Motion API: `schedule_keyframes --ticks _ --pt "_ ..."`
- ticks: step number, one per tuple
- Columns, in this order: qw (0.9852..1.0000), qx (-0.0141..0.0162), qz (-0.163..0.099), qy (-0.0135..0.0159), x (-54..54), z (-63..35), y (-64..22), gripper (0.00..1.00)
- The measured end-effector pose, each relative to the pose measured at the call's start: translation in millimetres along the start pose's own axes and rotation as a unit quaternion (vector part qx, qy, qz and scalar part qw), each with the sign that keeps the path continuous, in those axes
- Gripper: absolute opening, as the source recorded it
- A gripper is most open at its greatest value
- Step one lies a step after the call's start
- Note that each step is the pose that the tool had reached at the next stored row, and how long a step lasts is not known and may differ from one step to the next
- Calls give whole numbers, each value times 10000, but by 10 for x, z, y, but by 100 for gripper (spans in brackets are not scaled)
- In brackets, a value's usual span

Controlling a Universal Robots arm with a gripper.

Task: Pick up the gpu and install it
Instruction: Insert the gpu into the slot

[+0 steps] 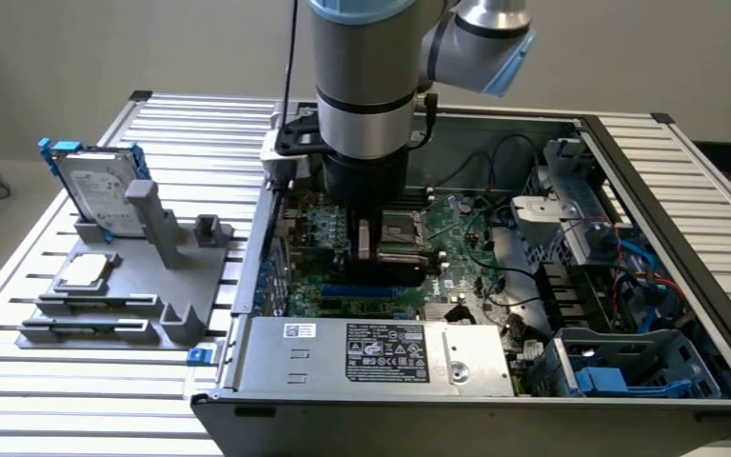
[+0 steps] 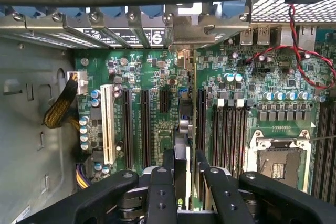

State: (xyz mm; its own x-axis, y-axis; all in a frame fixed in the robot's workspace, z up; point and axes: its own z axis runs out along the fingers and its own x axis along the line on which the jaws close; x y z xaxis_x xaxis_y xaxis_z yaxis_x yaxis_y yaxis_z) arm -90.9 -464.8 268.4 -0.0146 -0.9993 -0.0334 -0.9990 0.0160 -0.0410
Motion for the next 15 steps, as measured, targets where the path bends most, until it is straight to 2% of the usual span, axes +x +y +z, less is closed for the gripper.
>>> schedule_keyframes --ticks 15 --pt "10000 0 50 2 8 23 50 27"
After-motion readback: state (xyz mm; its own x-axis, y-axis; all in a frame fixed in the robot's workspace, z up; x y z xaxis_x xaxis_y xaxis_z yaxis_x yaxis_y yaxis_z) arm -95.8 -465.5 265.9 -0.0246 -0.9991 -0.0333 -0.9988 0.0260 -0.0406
